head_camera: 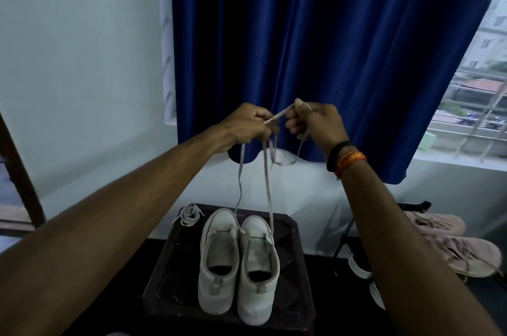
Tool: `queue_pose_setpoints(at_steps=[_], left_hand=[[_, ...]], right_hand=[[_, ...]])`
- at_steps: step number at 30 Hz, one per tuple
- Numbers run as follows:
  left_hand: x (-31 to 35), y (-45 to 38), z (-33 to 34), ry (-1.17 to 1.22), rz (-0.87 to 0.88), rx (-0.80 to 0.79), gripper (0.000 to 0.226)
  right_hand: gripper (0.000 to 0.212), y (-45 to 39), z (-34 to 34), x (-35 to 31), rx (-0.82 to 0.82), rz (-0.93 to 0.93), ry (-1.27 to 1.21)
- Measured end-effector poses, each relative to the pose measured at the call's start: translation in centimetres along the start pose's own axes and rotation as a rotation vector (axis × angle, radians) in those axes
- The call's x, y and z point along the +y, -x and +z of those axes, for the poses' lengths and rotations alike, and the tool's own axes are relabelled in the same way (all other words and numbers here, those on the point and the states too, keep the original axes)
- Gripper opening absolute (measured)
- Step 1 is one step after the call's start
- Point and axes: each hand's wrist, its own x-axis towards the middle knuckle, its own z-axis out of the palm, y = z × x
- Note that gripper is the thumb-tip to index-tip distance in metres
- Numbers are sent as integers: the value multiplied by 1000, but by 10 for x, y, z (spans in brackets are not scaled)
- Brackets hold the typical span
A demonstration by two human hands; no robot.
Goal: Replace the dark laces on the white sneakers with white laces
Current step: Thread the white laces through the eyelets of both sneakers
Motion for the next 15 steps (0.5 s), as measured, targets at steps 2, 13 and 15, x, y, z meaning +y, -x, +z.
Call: queue_pose_setpoints(at_steps=[2, 13, 15], left_hand=[[8, -4, -5, 83, -40, 43, 40], [18, -9, -24, 269, -6, 148, 14], [19, -9, -26, 288, 16, 172, 13]], right_hand=[[36, -2, -1, -7, -27, 54, -134], [24, 8, 6, -5, -184, 143, -215], [25, 14, 8, 6, -212, 173, -176]])
